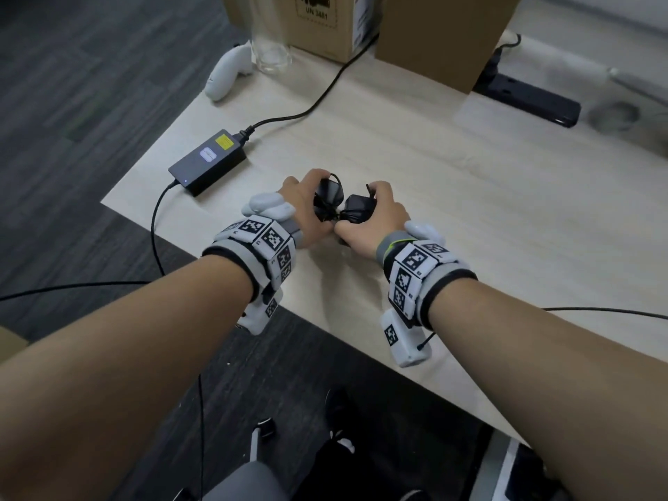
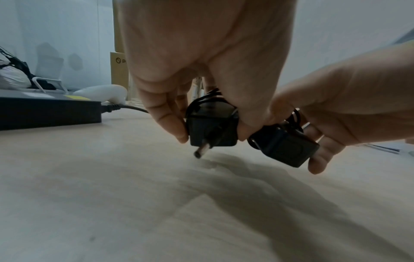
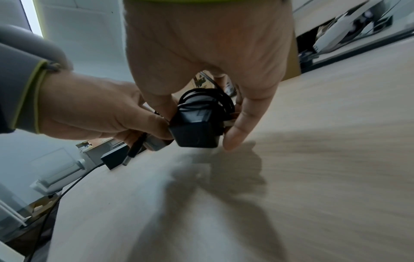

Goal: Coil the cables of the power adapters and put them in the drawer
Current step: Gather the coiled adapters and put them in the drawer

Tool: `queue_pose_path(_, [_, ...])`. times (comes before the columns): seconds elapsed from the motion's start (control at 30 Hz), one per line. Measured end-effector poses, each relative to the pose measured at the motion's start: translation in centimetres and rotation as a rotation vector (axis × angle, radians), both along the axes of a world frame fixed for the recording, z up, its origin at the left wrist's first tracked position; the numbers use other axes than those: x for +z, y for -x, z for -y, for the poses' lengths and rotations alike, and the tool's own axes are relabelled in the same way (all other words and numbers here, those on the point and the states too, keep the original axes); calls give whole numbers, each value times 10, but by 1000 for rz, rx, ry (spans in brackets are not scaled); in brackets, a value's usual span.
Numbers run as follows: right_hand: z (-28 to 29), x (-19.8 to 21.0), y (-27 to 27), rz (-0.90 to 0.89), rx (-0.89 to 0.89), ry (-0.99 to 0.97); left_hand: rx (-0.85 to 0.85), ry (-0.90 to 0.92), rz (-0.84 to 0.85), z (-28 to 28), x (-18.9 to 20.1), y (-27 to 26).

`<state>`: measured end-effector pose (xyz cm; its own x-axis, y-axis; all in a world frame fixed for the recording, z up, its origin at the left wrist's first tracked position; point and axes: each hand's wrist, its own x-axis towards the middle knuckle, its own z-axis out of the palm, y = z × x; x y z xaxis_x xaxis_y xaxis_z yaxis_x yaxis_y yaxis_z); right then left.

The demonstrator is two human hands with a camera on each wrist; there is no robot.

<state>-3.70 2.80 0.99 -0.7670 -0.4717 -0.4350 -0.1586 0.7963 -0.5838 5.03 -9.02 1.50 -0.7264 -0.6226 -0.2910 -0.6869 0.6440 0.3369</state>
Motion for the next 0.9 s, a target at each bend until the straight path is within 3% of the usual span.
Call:
queue_pose_path(0.27, [-113, 21, -8, -66, 5, 55, -1, -74, -75, -110, 16, -16])
queue_pose_path(0.57, [-311, 40, -32, -136, 63, 29, -124, -213, -163, -286, 35, -38])
queue_pose_path(0.73, [-424, 48, -44, -10, 198, -110, -267, -248, -88, -395, 25, -60])
queue_pose_path(0.9, [-484, 49, -61, 232, 372, -333, -527, -241, 202, -458, -9, -90])
